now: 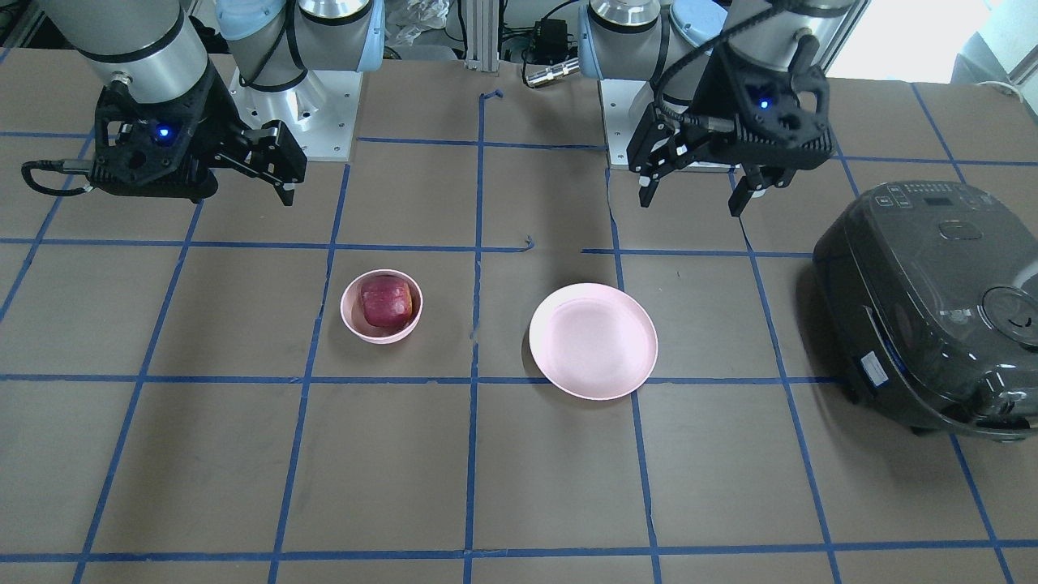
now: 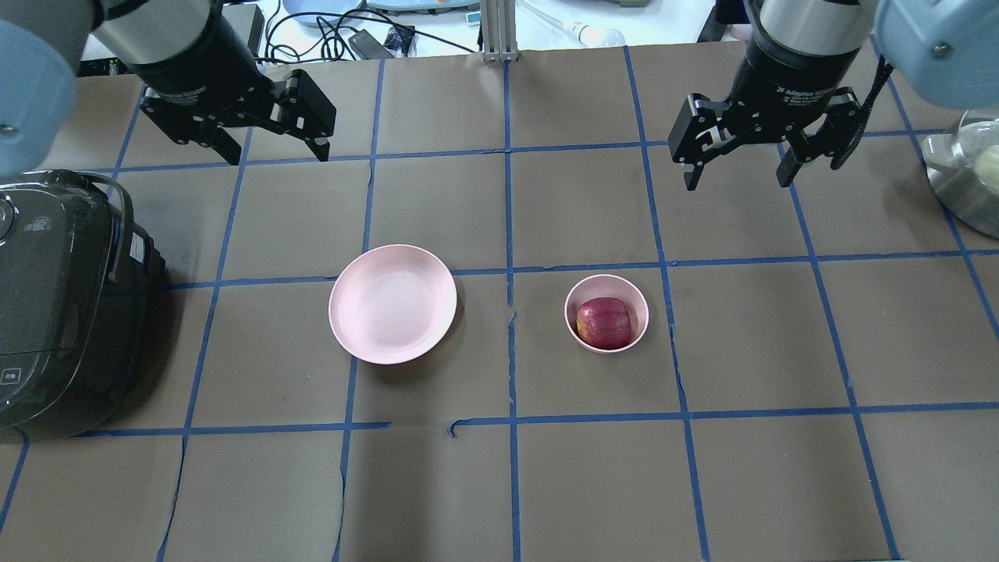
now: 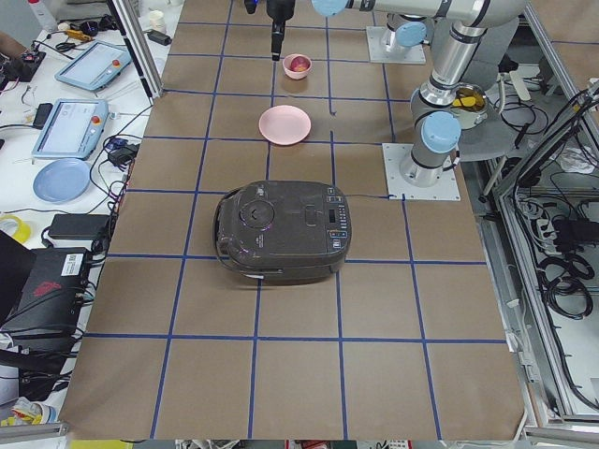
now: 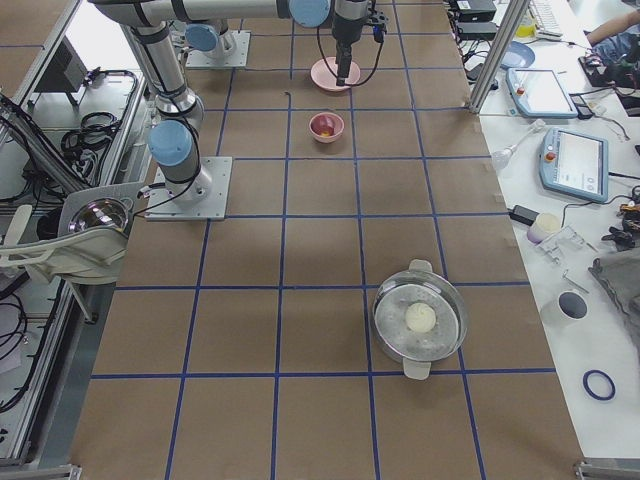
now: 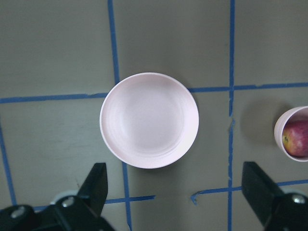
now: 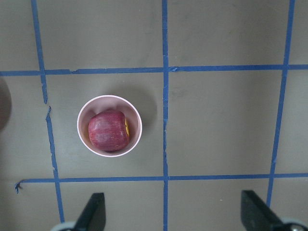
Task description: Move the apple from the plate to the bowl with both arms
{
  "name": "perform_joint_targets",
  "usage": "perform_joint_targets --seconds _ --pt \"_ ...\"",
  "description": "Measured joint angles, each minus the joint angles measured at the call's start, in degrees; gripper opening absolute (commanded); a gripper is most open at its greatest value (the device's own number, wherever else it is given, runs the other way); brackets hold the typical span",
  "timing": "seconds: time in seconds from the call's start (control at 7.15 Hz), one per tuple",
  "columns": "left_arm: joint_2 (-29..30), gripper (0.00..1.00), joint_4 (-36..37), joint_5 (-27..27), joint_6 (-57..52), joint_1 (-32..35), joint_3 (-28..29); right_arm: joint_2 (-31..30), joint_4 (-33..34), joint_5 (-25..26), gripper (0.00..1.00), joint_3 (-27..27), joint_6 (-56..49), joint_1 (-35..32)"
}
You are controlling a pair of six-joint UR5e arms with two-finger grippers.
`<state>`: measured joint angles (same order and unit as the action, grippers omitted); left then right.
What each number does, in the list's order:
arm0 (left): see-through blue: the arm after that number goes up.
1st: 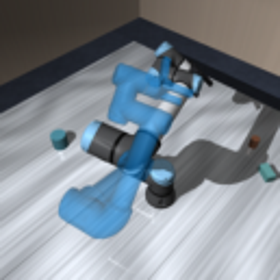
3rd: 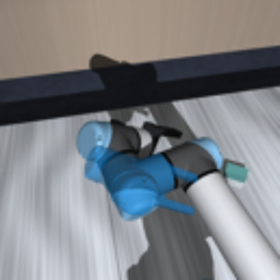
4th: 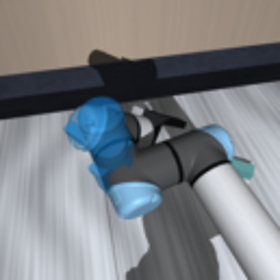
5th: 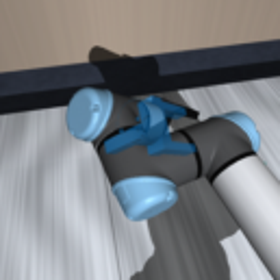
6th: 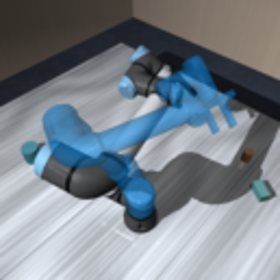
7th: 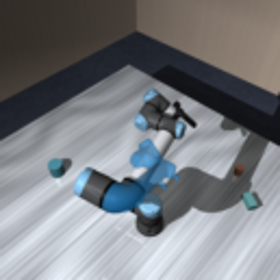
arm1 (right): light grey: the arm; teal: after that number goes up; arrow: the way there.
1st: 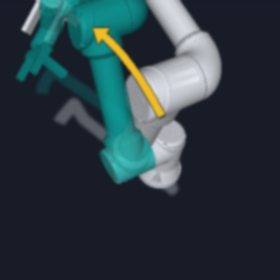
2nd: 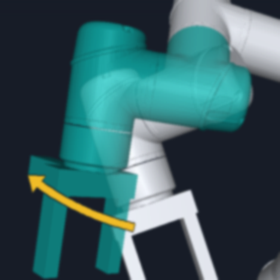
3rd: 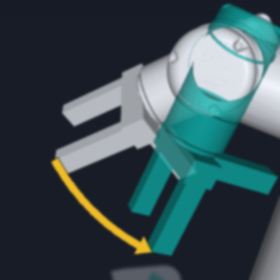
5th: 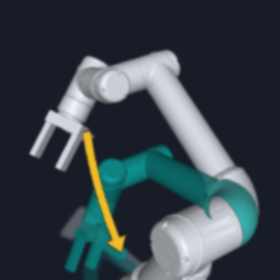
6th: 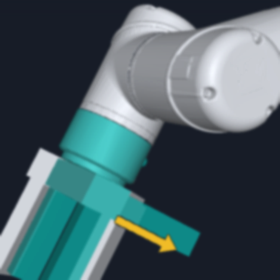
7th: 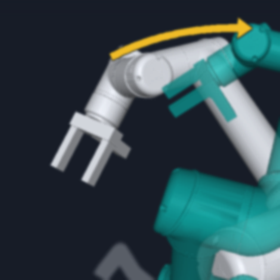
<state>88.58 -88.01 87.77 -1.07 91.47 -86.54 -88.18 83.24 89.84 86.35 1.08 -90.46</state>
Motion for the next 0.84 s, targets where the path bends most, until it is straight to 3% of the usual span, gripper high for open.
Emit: perform_joint_targets --seconds 0.42,0.84 --pt "-0.17 1.0 -0.41 5.38 -3.17 -0.92 -1.39 0.08 0.08 0.13 1.0 0.07 -0.04 -0.05" --pt "0.15 1.0 -2.94 4.39 -3.96 -3.36 -0.27 0.39 0.56 0.16 1.0 0.05 -0.11 0.04"
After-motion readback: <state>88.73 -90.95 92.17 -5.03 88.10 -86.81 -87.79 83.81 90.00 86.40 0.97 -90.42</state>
